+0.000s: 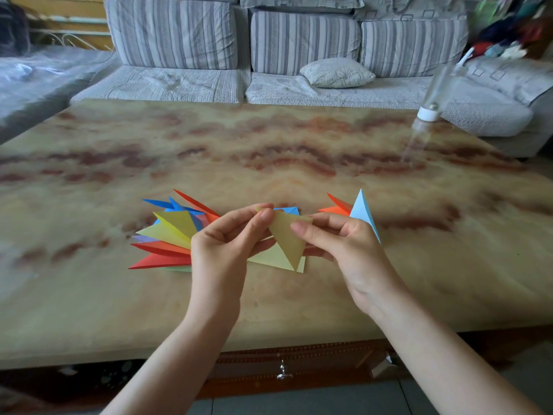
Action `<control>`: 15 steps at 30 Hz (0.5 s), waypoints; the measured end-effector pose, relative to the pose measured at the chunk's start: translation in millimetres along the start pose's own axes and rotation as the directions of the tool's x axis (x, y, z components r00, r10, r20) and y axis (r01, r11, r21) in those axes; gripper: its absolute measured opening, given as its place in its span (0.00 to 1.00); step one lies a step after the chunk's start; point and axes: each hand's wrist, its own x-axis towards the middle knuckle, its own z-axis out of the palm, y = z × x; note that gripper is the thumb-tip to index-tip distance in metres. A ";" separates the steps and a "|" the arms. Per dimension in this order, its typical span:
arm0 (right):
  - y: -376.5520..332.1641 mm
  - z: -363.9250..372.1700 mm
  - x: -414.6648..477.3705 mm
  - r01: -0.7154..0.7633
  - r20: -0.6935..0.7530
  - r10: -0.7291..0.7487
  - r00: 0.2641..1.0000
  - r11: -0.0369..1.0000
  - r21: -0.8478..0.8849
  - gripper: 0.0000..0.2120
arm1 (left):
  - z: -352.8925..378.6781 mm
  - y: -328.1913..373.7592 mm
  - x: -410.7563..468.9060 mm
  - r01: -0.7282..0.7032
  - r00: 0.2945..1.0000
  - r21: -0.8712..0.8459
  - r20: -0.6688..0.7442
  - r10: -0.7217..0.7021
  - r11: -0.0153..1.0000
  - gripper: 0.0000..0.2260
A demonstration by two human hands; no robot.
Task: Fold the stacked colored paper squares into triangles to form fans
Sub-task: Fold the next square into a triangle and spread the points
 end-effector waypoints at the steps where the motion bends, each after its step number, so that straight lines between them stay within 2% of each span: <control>1: -0.5 -0.1 0.1 -0.006 -0.008 0.006 1.000 1.000 0.024 0.11 | 0.8 -0.1 -0.9 0.009 1.000 -0.015 -0.001 -0.009 1.000 0.07; 7: -1.6 -0.4 2.0 -0.028 -0.052 0.029 0.998 0.999 0.021 0.17 | 2.1 -1.9 -2.1 0.035 0.999 -0.059 -0.019 -0.036 0.998 0.06; 15: -3.5 -1.0 2.6 -0.052 -0.035 0.053 0.998 0.998 0.038 0.13 | 5.7 -4.2 -4.0 -0.015 0.998 -0.080 -0.066 0.009 0.997 0.04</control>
